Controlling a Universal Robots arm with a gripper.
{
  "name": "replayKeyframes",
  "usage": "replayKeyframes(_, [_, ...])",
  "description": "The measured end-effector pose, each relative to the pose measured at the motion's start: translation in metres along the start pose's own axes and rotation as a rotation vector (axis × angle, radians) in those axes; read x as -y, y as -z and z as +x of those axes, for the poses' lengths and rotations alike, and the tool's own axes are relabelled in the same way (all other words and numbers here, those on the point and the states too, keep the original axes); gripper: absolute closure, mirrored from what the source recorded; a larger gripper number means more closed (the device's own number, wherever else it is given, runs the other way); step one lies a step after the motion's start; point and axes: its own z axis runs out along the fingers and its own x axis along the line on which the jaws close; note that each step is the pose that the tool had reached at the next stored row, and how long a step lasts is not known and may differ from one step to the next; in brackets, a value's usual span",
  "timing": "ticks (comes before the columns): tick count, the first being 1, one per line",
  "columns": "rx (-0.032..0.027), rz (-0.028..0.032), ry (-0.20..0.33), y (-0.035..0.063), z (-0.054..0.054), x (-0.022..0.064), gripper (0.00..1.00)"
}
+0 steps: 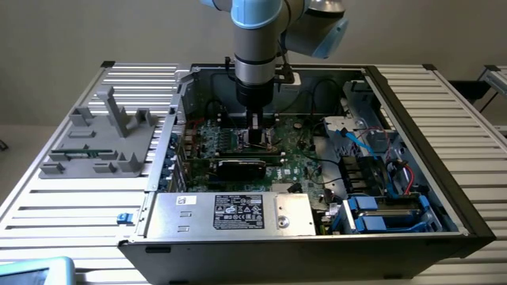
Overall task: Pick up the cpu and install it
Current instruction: 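Place the cpu into insertion slot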
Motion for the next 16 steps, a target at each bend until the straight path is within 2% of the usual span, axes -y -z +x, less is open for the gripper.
replayKeyframes(16, [0.0000, 0.0008, 0.000, -0.0003, -0.0010, -0.0006, 0.44])
